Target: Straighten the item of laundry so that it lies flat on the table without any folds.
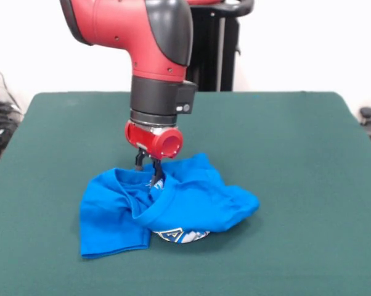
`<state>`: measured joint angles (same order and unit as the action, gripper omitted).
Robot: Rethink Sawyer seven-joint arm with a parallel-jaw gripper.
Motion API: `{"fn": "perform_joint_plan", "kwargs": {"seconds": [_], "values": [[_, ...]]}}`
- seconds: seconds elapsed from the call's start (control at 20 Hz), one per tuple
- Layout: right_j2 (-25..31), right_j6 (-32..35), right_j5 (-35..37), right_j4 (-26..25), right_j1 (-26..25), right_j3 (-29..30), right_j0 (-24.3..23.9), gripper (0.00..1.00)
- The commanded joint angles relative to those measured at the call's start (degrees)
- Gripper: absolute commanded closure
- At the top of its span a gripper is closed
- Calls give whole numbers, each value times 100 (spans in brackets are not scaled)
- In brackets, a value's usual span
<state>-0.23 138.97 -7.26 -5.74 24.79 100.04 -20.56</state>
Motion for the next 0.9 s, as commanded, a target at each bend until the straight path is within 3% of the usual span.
{"fn": "perform_joint_plan", "kwargs": {"seconds": [0.05,0.25,0.9], "values": [[358,-103,1634,101,-7,-493,52,0],[303,-123,1943,0,96,-576,112,0],[433,-346,2007,-342,32,-797,-57,0]]}}
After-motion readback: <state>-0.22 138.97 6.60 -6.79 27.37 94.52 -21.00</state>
